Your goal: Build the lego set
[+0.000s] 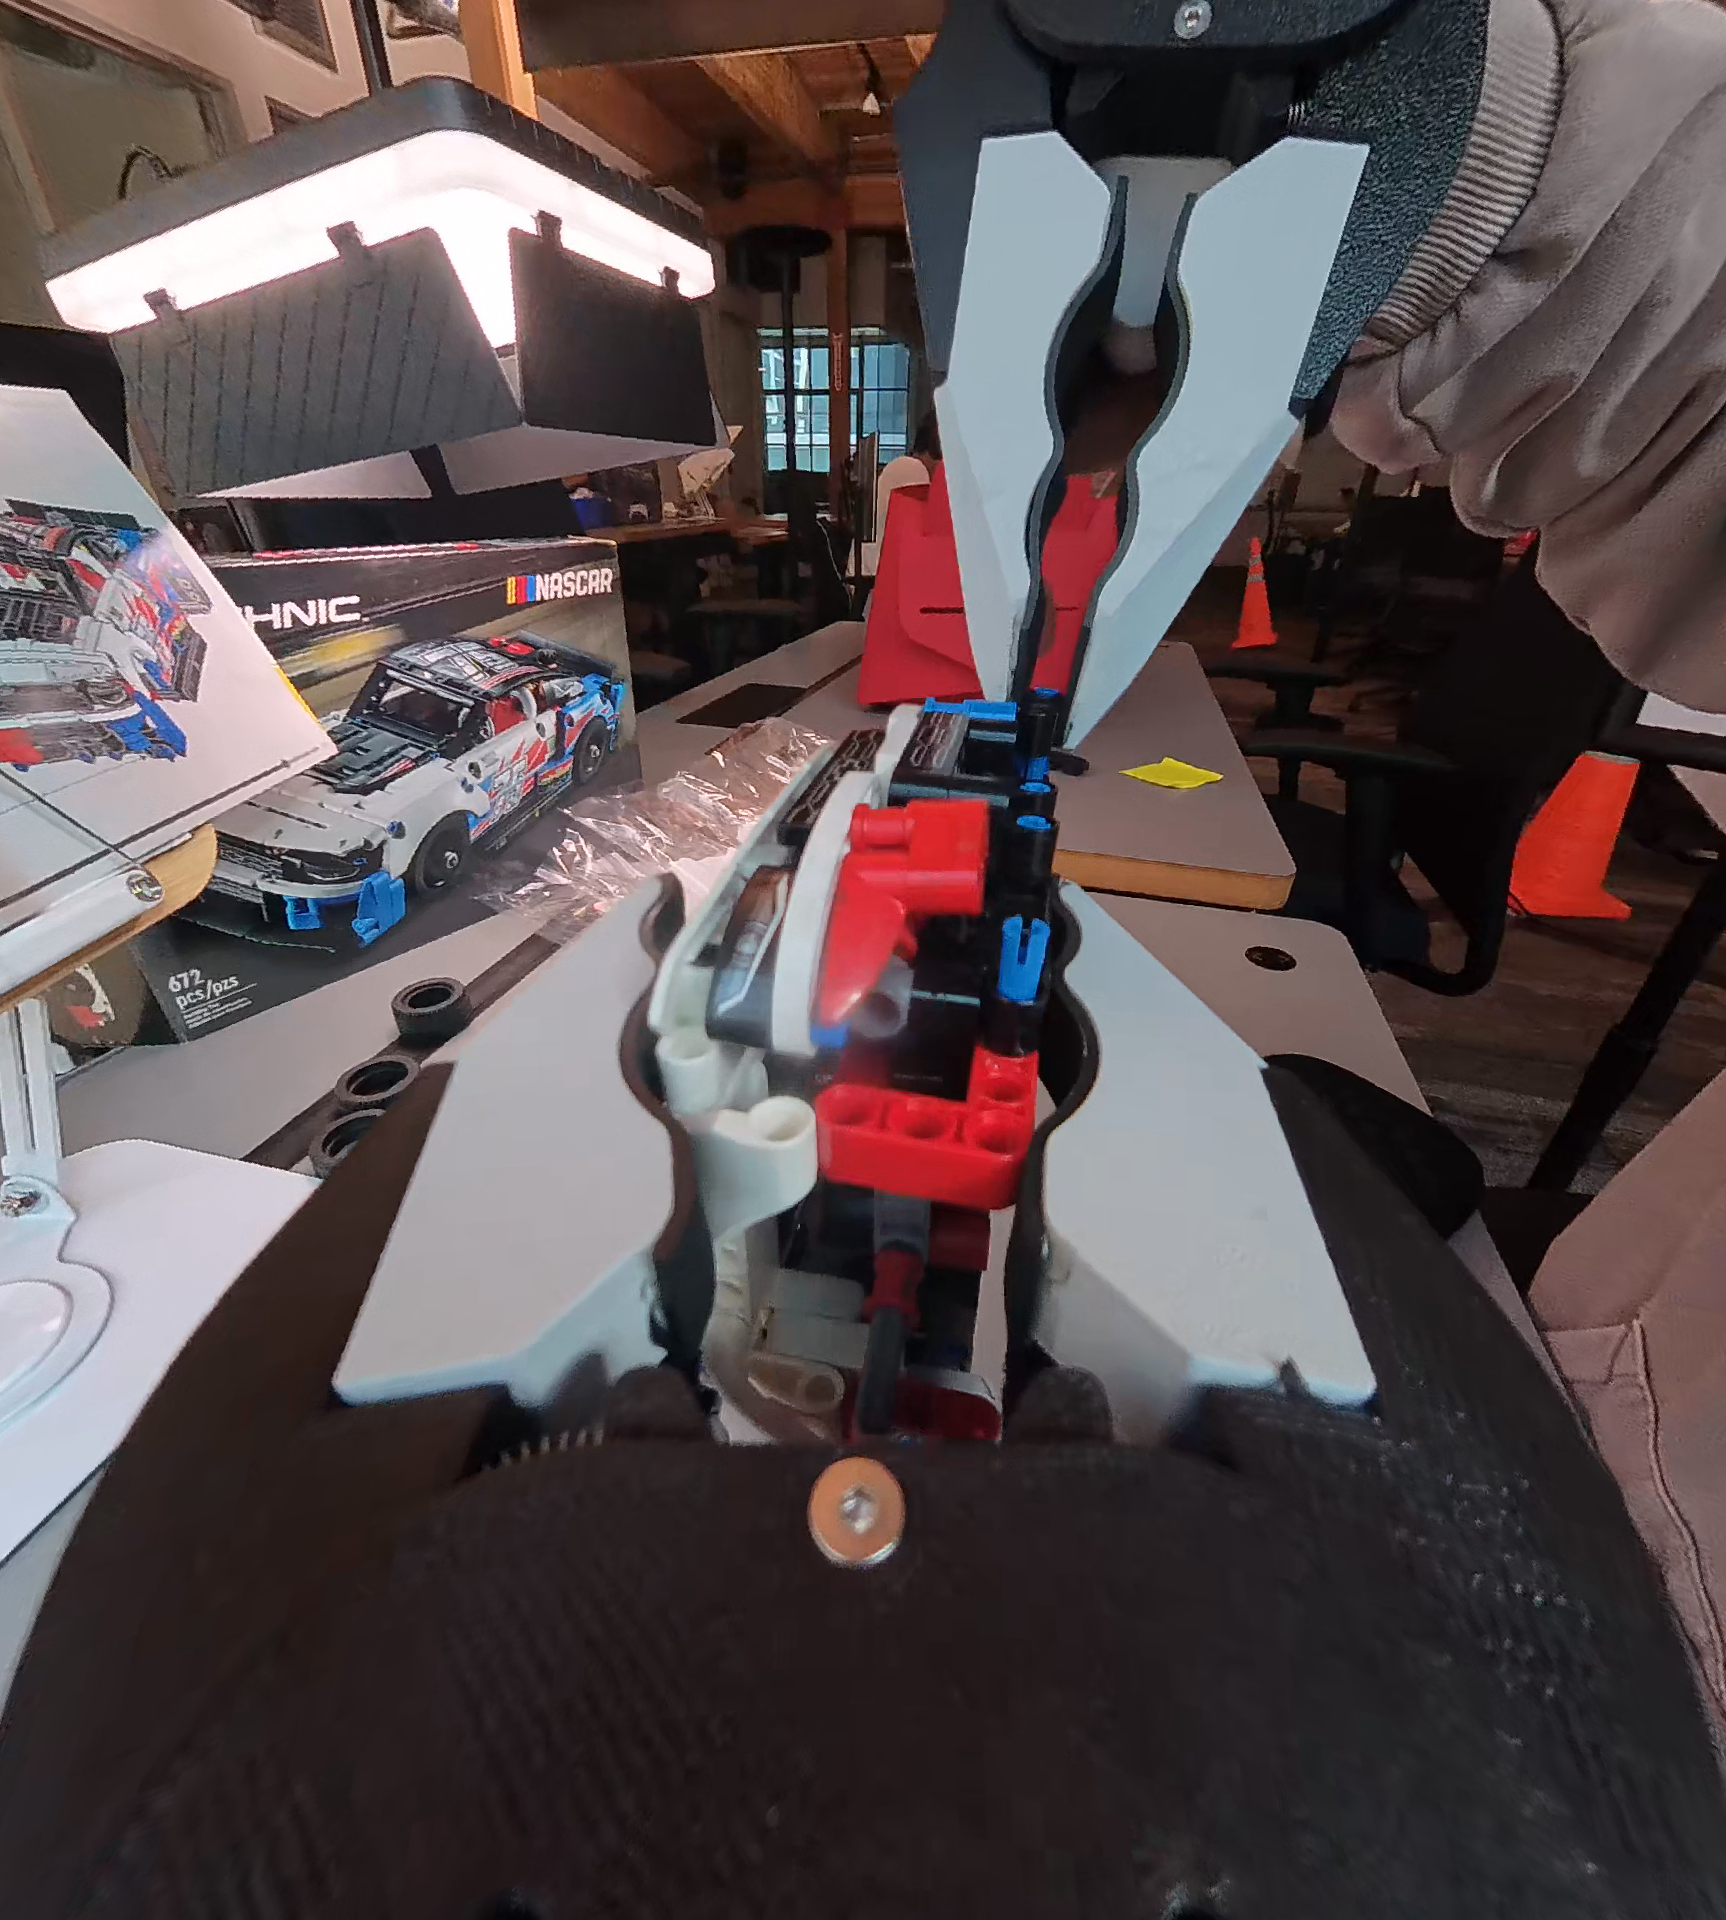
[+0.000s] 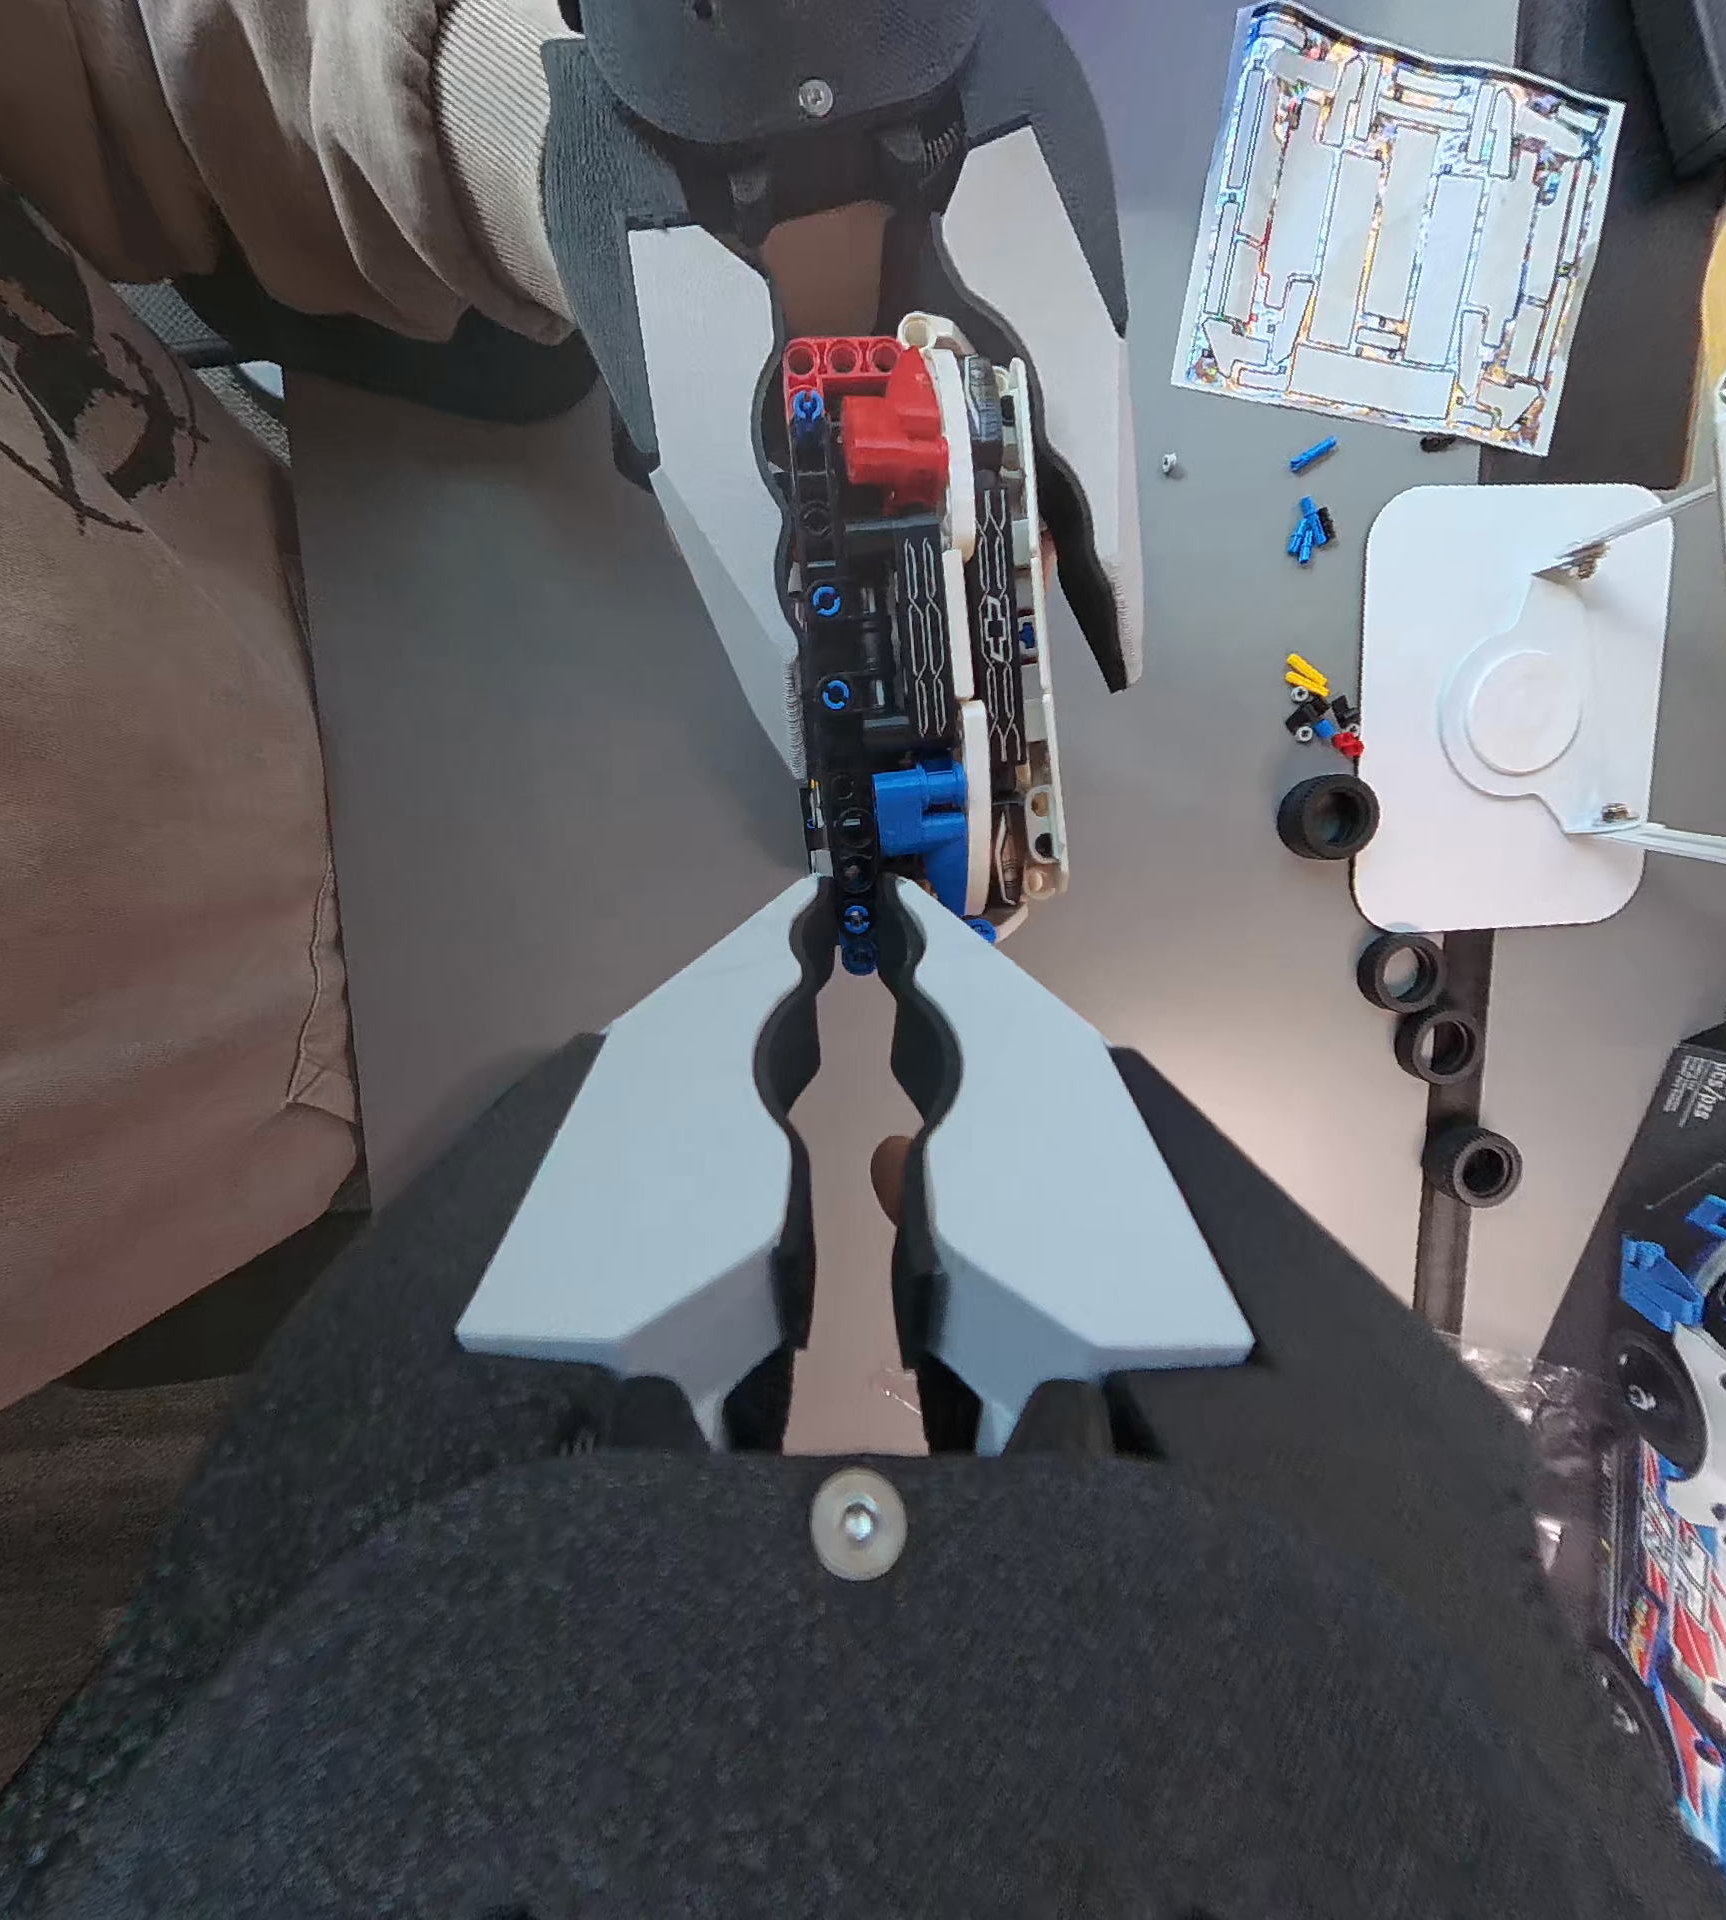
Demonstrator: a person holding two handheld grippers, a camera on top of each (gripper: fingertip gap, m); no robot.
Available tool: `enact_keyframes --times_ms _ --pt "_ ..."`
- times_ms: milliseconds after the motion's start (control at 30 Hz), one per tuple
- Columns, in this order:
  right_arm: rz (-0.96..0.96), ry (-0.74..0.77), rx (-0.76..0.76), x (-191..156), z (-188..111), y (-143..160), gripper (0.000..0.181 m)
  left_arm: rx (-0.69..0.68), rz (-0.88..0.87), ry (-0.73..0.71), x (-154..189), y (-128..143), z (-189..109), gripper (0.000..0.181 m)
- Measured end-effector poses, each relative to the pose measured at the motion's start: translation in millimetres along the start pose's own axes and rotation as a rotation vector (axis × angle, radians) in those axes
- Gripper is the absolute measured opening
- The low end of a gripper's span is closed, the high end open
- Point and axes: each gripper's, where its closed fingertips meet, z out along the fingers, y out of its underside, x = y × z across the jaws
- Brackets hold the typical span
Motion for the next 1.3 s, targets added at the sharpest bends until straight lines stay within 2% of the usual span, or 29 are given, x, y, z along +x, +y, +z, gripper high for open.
enact_keyframes --times_ms 200,500,600,667,767,833,967,1133,1300 --pt "0.013 -0.016 -0.027 1 1 1 0.005 0.004 -0.028 -0.009 -3 0 0 0.067" --pt "0.008 -0.064 -0.160 3 3 2 0.005 0.001 -0.032 -0.011 -4 0 0 0.067" --pt "-0.055 0.058 -0.106 8 3 1 0.006 -0.003 -0.037 -0.029 -8 0 0 0.068" --pt "-0.123 0.166 -0.038 7 1 -1 0.018 -0.004 -0.043 -0.041 -9 0 0 0.068" --pt "-0.337 0.506 0.069 16 -4 -4 0.028 -0.005 -0.063 -0.061 -14 0 -1 0.068" --pt "-0.422 0.668 0.170 13 0 -8 0.030 -0.006 -0.068 -0.075 -16 0 -1 0.068" --pt "-0.594 1.002 0.135 26 5 -2 0.037 0.000 -0.067 -0.088 -17 -1 0 0.068" --pt "-0.692 1.158 0.089 29 7 -1 0.032 -0.002 -0.069 -0.093 -16 -1 0 0.068" --pt "-0.759 1.151 -0.015 29 8 -1 0.031 -0.006 -0.070 -0.088 -15 -1 0 0.068"
